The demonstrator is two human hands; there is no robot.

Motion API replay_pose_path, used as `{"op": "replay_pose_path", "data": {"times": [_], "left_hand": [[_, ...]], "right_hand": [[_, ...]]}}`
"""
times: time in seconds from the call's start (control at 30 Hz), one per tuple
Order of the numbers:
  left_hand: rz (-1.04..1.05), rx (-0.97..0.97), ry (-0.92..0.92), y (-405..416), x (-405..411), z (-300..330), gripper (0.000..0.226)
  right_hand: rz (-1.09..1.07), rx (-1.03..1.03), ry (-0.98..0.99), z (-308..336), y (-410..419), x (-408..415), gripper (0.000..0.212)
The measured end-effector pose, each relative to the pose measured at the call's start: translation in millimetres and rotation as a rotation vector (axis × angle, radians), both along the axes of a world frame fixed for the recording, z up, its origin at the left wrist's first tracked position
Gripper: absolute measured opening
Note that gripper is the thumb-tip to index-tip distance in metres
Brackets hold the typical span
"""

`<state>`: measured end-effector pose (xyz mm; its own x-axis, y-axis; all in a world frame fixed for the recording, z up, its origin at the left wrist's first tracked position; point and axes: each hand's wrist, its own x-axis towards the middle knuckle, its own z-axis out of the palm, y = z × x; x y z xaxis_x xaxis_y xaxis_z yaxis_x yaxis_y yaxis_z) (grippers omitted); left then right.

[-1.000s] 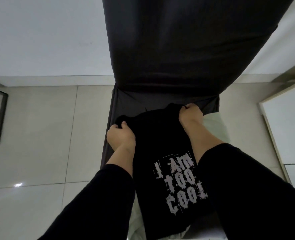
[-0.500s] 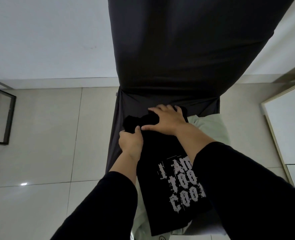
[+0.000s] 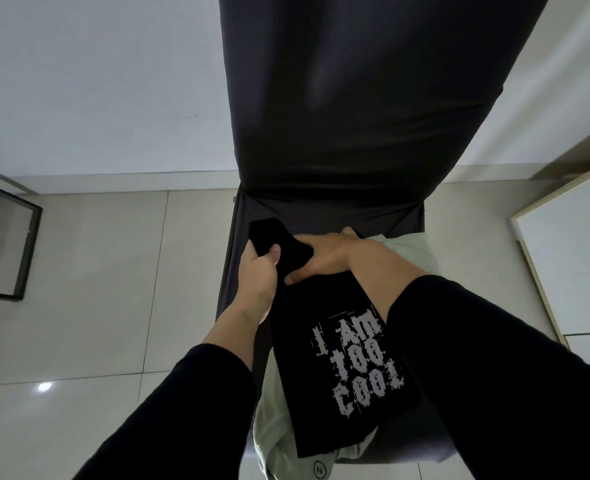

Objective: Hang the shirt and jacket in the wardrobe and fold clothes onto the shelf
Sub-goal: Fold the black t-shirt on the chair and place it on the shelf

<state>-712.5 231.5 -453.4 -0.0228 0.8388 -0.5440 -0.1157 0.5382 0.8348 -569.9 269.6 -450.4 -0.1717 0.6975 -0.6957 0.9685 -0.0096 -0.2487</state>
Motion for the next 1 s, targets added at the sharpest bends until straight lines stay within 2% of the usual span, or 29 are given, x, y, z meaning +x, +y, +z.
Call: {"op": "replay_pose_path", "data": {"times": [0.1,0.13,0.23,0.3,0.37,0.43,0.57,0.7,0.77,0.83,0.9,1.0], "left_hand": [[0.053,0.017,0.019,-9,-2,1,0.031],[0.048,0.017,0.009,-13,-3,1,0.036],[-0.100,-0.056,-0.032,-36,-8,2,0.059],[-0.295,-0.176,0.008,-58,-13,3,0.071],[-0.500,-0.267,0.092,-81,-17,1,0.064],[-0.592,-0.297,0.184,-101,-21,-3,0.051],[-0.433,-0.208,0.206,-109,-29,28,0.026],[-0.130,-0.073,0.006,-82,-32,98,0.014],[-0.040,0.034,0.001,-63,-24,134,0.005],[0.031,0.178,0.080,-46,-5,173,0.018],[0.048,0.348,0.253,-34,19,213,0.020],[0.026,0.535,0.428,-28,53,274,0.021]], "right_hand": [[0.080,0.178,-0.044,12,-4,-5,0.049],[0.091,0.248,-0.037,16,-6,-6,0.044],[0.066,0.382,0.026,34,-17,-4,0.048],[0.024,0.447,0.054,50,-24,1,0.050],[-0.068,0.527,0.105,69,-32,8,0.047],[-0.197,0.643,0.158,91,-40,16,0.045],[-0.470,0.756,0.167,143,-58,44,0.046],[-0.732,0.801,0.109,202,-81,86,0.050],[-0.867,0.791,0.168,234,-94,106,0.051],[-1.006,0.781,0.286,266,-108,124,0.050],[-1.108,0.785,0.389,297,-126,136,0.051],[-1.176,0.851,0.402,343,-156,156,0.051]]}}
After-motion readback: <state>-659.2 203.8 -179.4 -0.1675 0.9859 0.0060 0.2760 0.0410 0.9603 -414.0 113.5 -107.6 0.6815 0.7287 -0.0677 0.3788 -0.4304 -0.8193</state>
